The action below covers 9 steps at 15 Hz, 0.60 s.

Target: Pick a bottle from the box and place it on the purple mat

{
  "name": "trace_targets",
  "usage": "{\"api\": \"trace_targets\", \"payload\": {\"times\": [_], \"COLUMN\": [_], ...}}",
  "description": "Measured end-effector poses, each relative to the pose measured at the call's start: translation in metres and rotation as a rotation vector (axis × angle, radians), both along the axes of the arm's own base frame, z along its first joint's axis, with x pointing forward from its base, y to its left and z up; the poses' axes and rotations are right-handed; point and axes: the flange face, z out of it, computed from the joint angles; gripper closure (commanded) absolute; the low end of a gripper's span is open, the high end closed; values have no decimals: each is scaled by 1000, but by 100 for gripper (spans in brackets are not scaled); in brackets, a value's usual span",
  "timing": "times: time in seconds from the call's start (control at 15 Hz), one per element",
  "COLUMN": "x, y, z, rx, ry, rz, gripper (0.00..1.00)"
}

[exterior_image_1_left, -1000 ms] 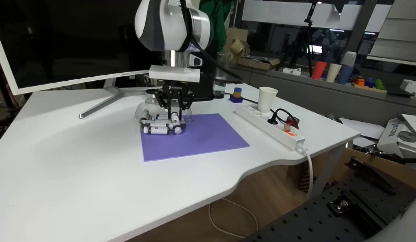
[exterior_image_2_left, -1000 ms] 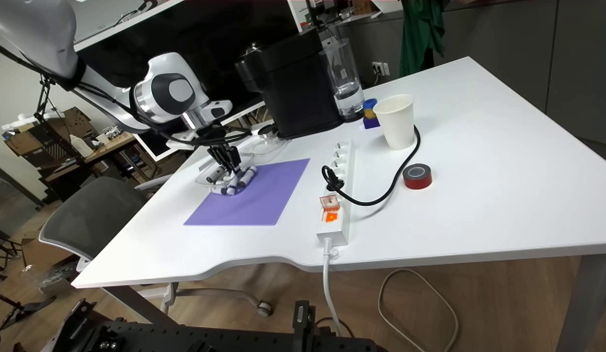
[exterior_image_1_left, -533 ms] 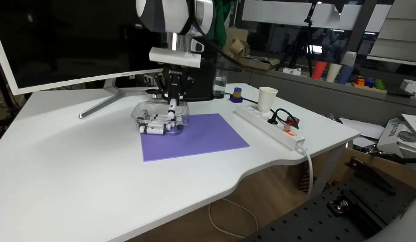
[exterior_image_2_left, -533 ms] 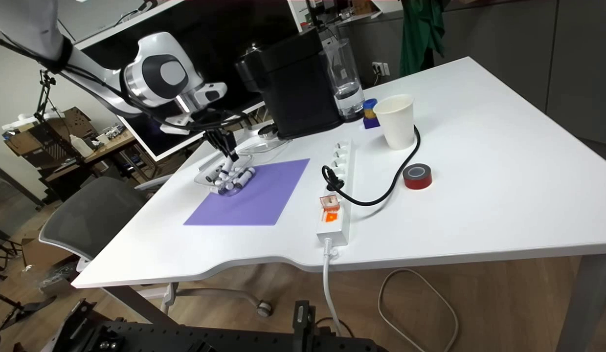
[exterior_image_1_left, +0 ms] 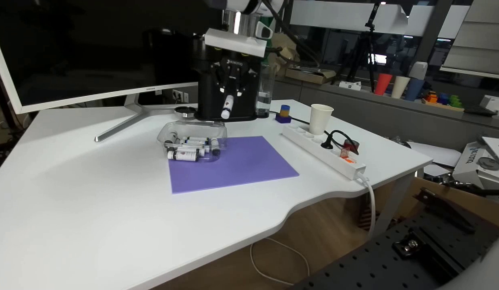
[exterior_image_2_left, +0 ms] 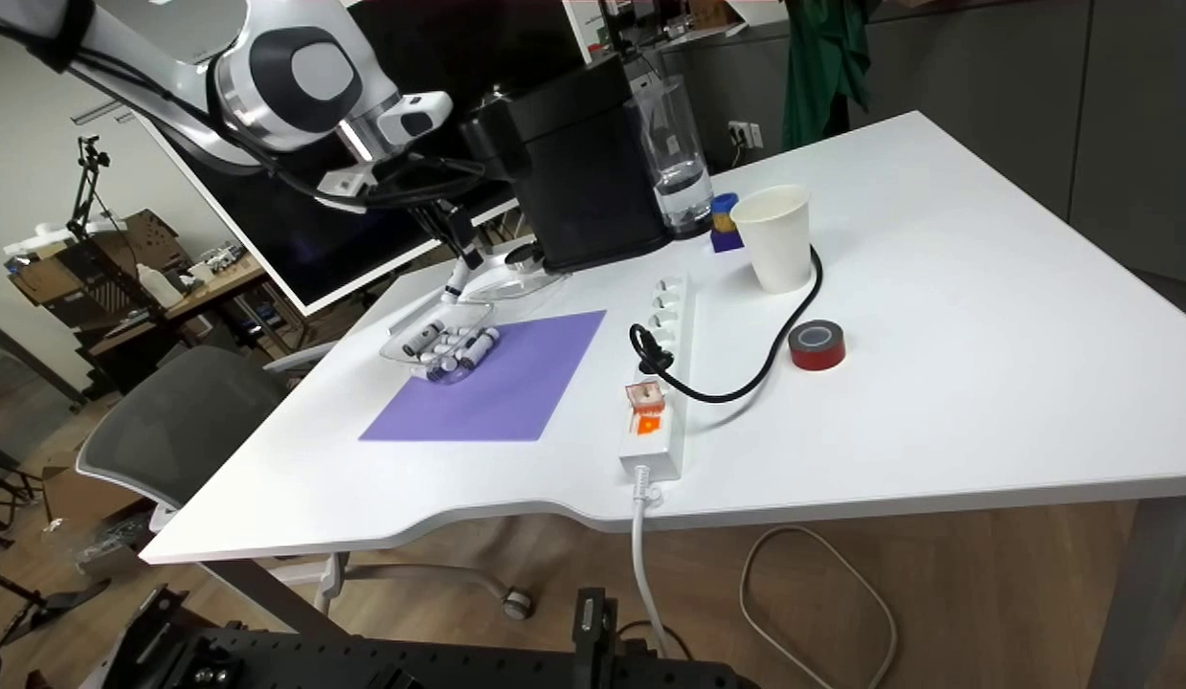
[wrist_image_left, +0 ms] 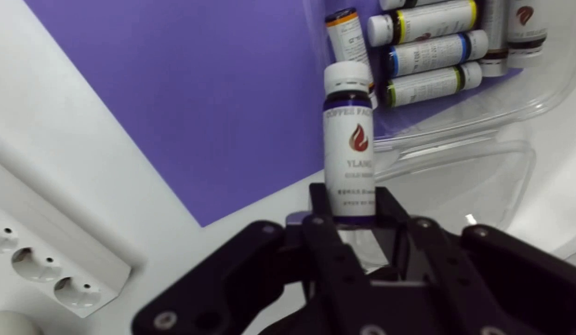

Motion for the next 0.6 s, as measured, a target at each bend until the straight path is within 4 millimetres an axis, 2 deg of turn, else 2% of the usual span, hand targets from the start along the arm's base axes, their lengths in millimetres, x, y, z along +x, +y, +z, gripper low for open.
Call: {"api": "trace_targets", "payload": {"times": [0.27,0.6], "x": [-19,-37], "y": [-39,-57], "z": [-31,-83], "rx": [9,55], "ry": [2,34], "rz": [-102,-254], "gripper": [93,93]}}
